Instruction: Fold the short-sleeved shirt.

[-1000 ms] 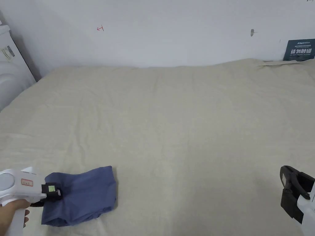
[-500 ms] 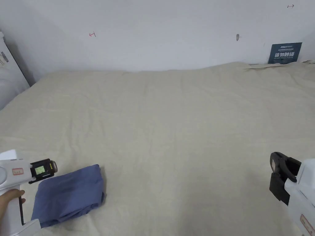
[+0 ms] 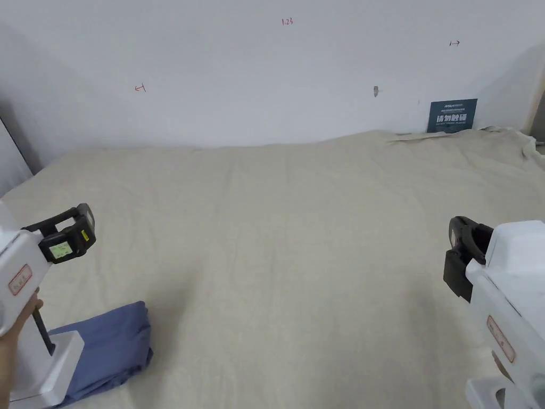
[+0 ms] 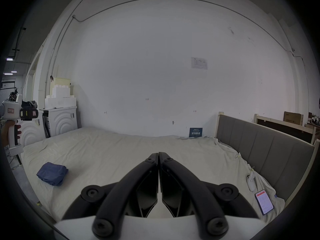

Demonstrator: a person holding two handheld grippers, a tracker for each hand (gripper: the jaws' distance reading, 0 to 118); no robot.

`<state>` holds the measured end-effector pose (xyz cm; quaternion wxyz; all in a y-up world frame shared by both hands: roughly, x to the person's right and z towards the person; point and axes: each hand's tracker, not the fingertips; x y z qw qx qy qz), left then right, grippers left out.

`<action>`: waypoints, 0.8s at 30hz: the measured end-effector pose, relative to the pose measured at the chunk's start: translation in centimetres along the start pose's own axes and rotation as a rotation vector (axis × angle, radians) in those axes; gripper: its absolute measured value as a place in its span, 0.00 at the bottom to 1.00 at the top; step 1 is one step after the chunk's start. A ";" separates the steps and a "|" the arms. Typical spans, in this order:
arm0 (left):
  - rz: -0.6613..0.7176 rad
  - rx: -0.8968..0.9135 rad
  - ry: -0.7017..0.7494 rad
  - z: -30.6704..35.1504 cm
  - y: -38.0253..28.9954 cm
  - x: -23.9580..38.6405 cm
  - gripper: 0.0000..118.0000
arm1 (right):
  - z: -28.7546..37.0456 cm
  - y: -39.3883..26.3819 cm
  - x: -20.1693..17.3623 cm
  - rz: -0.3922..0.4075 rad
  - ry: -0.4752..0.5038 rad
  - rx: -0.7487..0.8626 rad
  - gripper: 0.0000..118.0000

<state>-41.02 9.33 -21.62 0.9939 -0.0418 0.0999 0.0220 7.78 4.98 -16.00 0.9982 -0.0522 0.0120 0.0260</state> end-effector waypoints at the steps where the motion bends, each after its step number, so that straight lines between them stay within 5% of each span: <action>1: 0.001 0.001 0.000 0.4 0.1 0.8 1.00 | 0.1 0.2 0.2 -0.002 -0.003 0.007 0.00; 11: -0.046 0.140 -0.053 3.6 -3.2 8.3 0.94 | 0.0 -0.2 2.4 -0.016 -0.037 0.044 0.00; 22: -0.093 0.168 -0.149 4.6 -6.4 13.6 0.02 | 1.6 0.1 1.4 -0.022 -0.067 0.048 0.00; 24: -0.089 0.159 -0.171 4.8 -6.7 14.2 0.00 | 1.8 0.2 1.2 -0.021 -0.074 0.049 0.00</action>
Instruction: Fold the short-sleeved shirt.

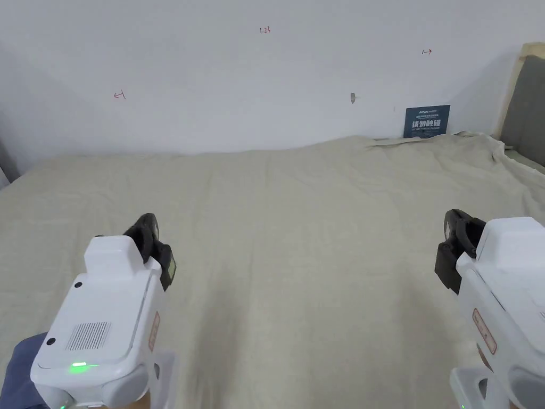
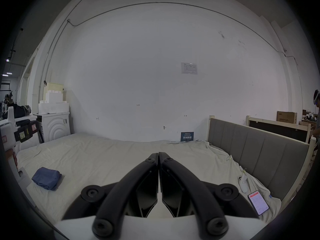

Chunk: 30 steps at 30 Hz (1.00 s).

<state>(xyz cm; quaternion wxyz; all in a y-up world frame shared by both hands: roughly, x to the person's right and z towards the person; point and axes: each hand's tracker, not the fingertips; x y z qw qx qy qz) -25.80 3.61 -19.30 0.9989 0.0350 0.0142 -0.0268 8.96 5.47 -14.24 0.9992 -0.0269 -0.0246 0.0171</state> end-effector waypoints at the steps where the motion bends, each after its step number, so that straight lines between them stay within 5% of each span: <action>1: -0.001 0.003 -0.005 0.1 -0.1 0.4 0.00 | 0.1 0.0 -0.1 -0.001 -0.003 0.001 0.00; 30: 0.008 -0.019 -0.049 -0.4 -1.0 1.9 0.00 | -0.7 0.2 0.4 0.018 -0.025 0.020 0.00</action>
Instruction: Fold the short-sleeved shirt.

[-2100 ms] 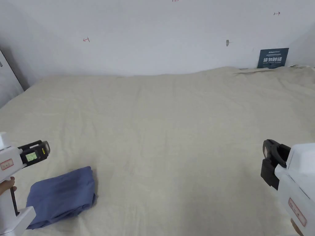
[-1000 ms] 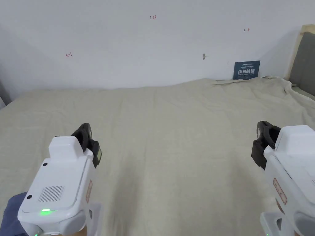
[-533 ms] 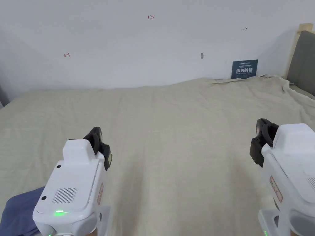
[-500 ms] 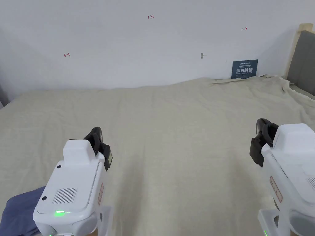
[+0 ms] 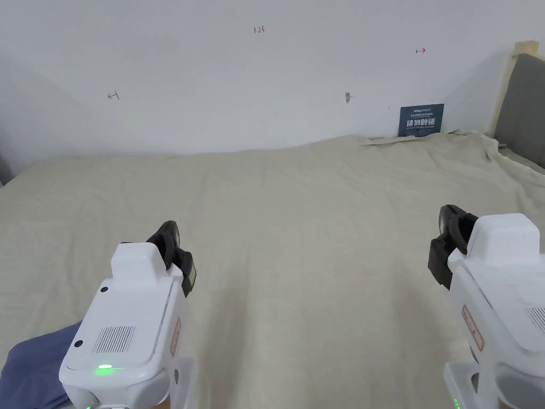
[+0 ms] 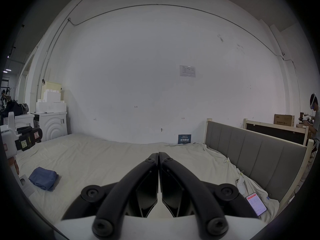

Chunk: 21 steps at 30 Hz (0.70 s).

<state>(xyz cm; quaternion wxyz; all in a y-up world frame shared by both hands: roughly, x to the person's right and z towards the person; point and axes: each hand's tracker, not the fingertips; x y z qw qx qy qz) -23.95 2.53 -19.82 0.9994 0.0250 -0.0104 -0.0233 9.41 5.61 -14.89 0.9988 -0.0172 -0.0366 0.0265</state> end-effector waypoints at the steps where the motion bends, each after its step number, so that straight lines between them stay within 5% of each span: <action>1: -0.002 0.000 0.002 0.0 0.0 0.0 0.00 | -0.1 -0.1 0.1 0.000 0.000 0.000 0.00; 21: -0.006 -0.007 0.007 -0.3 -0.2 -0.2 0.00 | -0.2 -0.1 0.0 0.009 0.006 -0.002 0.00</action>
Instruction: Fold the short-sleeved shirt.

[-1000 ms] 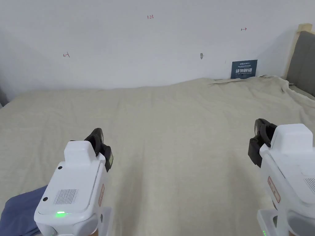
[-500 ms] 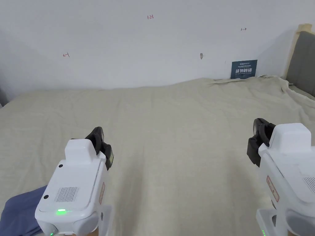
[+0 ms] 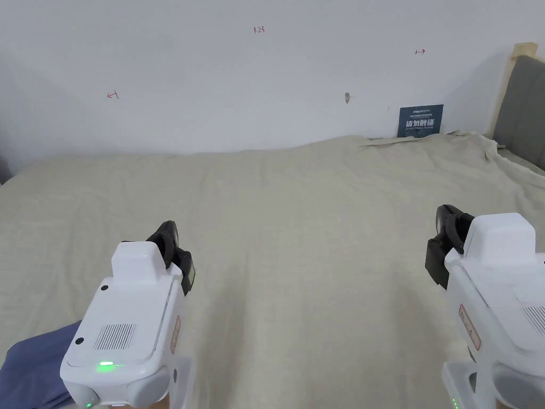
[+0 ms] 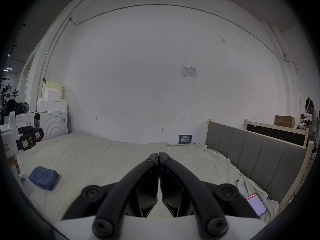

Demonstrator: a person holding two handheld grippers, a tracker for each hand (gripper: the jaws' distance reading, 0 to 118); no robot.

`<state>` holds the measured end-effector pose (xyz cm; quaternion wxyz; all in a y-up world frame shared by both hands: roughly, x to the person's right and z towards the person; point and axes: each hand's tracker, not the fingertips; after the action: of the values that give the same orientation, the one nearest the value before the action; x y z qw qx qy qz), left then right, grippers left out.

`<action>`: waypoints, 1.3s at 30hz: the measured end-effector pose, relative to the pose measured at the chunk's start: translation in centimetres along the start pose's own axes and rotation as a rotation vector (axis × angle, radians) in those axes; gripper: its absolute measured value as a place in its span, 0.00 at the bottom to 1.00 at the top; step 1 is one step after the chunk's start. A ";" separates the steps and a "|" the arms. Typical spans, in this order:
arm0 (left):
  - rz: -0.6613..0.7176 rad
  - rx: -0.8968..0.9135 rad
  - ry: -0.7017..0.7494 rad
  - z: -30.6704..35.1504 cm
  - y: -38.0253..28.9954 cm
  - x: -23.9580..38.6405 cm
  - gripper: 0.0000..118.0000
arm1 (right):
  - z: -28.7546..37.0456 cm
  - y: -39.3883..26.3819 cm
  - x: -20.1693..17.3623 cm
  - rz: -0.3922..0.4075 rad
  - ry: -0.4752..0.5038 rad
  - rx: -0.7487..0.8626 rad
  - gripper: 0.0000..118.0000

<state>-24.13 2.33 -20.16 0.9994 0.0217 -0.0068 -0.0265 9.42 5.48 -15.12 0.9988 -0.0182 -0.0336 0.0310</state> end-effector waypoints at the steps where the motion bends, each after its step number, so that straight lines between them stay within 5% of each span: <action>1: -0.001 0.000 -0.001 0.0 0.0 0.0 0.00 | 0.0 0.0 0.0 -0.001 -0.001 0.000 0.00; 26: 0.009 0.002 0.001 0.1 0.0 -0.2 0.03 | 0.0 -0.2 0.2 0.001 -0.002 0.000 0.00; 28: 0.023 0.000 0.007 0.0 -0.1 -0.3 0.23 | 0.2 -0.1 0.1 -0.005 -0.005 0.004 0.14; 31: 0.034 -0.009 0.016 -0.2 -0.2 -0.6 0.70 | 0.2 -0.1 0.2 -0.017 -0.010 0.004 0.69; 33: 0.038 -0.010 0.017 -0.3 -0.2 -0.7 0.86 | 0.1 -0.1 0.3 -0.025 -0.017 0.010 0.95; 35: 0.043 -0.007 0.017 -0.3 -0.2 -0.9 0.98 | 0.3 -0.1 0.4 -0.032 -0.024 0.032 0.99; 39: 0.045 -0.002 0.007 -0.3 0.0 -1.0 1.00 | 0.4 0.1 0.4 -0.041 -0.023 0.038 1.00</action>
<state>-25.17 2.40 -20.45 0.9998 0.0207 -0.0039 -0.0039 9.81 5.58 -14.69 0.9989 0.0017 -0.0448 0.0115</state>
